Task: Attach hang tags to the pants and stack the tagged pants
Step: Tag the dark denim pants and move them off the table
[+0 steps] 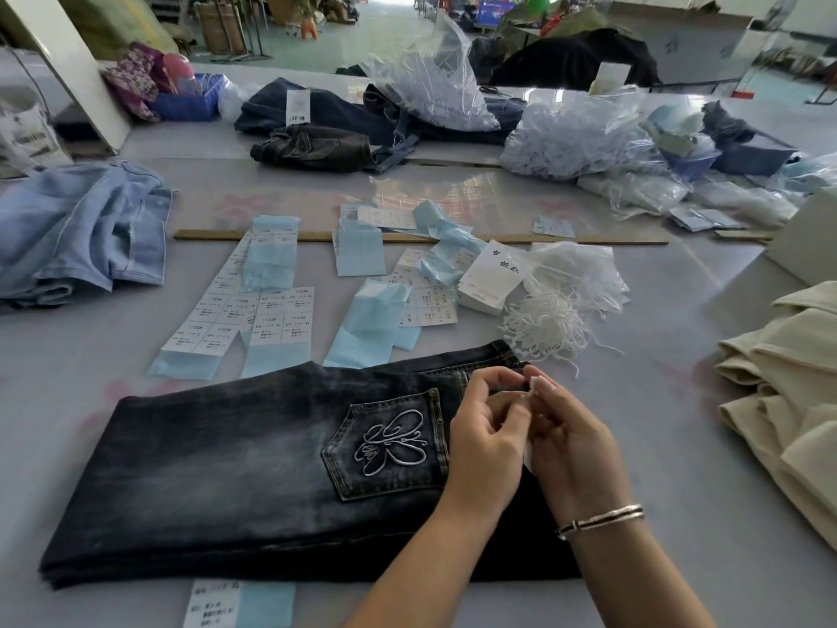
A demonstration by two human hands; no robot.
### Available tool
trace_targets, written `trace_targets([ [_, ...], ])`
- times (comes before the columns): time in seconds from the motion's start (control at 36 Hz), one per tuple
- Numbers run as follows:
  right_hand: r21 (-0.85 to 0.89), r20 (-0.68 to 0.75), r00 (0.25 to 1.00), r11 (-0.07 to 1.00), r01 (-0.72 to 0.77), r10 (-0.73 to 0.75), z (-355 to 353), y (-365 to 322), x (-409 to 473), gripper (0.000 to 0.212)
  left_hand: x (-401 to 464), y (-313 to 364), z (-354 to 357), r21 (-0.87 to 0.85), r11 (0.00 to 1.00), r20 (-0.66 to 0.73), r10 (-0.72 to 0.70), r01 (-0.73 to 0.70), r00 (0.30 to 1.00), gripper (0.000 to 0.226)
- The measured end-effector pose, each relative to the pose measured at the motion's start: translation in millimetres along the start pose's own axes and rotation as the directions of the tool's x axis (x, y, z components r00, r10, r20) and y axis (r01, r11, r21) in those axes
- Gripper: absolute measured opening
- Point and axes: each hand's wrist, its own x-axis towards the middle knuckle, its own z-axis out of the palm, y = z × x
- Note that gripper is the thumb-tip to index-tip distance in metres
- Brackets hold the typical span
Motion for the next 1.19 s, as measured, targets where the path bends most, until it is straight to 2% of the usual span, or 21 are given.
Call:
trace_targets([
  [0.14, -0.003, -0.002, 1.000, 1.000, 0.021, -0.021, -0.7, 1.7, -1.2, 0.017, 0.6, 0.4, 0.5, -0.002, 1.000, -0.021, -0.010, 0.010, 1.000, 0.022],
  [0.39, -0.240, -0.020, 0.977, 0.950, 0.201, -0.211, -2.5, 7.3, -6.6, 0.016, 3.0, -2.4, -7.8, -0.025, 0.999, 0.015, -0.041, 0.041, 0.999, 0.021],
  [0.5, -0.235, -0.048, 0.981, 0.956, 0.173, -0.189, -0.7, 8.9, -4.7, 0.024, 3.2, -2.8, -7.8, -0.002, 0.999, 0.019, -0.033, 0.033, 0.999, 0.023],
  [0.58, -0.241, -0.039, 0.986, 0.959, 0.148, -0.161, 0.6, 6.1, -5.3, 0.012, 3.3, -4.3, -6.6, 0.001, 1.000, 0.014, -0.022, 0.022, 1.000, 0.024],
  [0.72, -0.217, -0.025, 0.990, 0.968, 0.130, -0.139, -1.4, 1.3, -2.9, 0.026, 5.5, -7.2, -6.3, 0.017, 1.000, 0.017, 0.003, -0.003, 1.000, 0.022],
  [0.92, -0.098, -0.013, 0.996, 0.991, 0.090, -0.092, -1.3, 2.9, 0.1, 0.022, 4.7, -7.5, -3.5, 0.020, 1.000, 0.011, -0.003, 0.002, 1.000, 0.031],
  [1.19, -0.246, -0.010, 0.978, 0.948, 0.199, -0.208, -5.2, 8.8, -4.4, 0.014, -0.3, -3.4, -2.4, -0.092, 0.994, -0.037, -0.056, 0.053, 0.998, 0.021],
])
